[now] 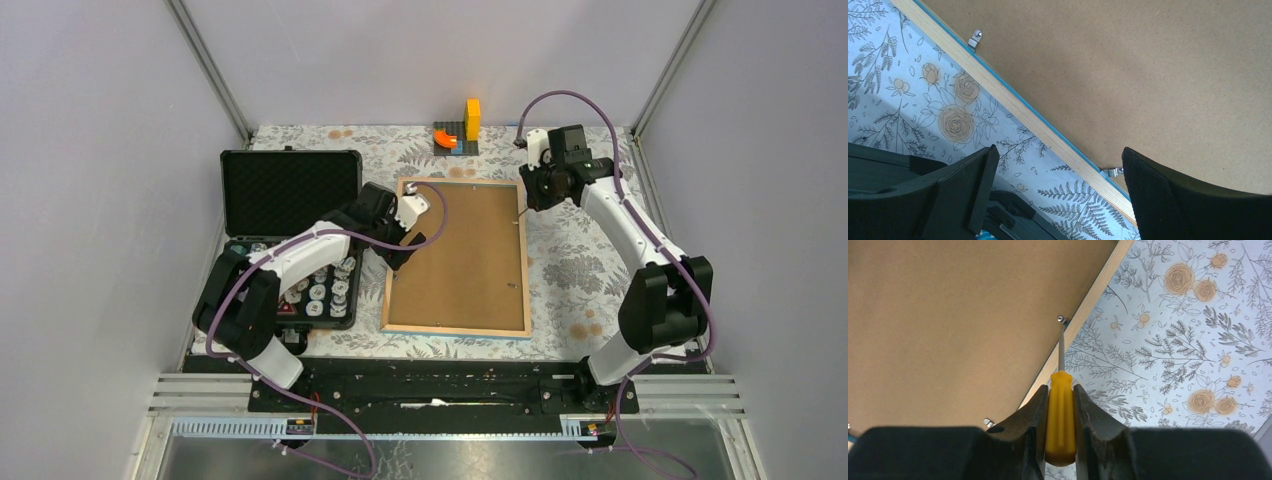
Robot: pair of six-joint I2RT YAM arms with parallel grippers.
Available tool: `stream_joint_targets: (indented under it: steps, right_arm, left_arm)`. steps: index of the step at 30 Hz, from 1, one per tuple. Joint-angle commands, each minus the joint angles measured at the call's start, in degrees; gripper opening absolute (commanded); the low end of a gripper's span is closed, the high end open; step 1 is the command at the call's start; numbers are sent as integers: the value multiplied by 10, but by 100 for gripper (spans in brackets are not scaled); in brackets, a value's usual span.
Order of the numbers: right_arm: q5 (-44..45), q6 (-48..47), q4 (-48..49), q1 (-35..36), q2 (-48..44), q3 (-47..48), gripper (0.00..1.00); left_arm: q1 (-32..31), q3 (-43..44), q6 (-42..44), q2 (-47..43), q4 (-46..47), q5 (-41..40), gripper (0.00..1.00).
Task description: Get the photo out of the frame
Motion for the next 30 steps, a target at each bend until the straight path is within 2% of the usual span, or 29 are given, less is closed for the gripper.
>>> stream_joint_targets:
  steps: [1, 5, 13, 23, 30]
  right_arm:
    - [28, -17, 24, 0, 13, 27, 0]
    - [29, -16, 26, 0, 21, 35, 0]
    - [33, -19, 19, 0, 37, 57, 0]
    - [49, -33, 10, 13, 64, 78, 0]
    - [70, -43, 12, 30, 80, 79, 0]
  left_arm:
    - [2, -1, -12, 7, 41, -22, 99]
    - [19, 17, -44, 32, 27, 3, 96]
    - [65, 54, -108, 97, 15, 64, 69]
    - [74, 48, -119, 126, 19, 70, 45]
    - [75, 48, -120, 126, 20, 78, 41]
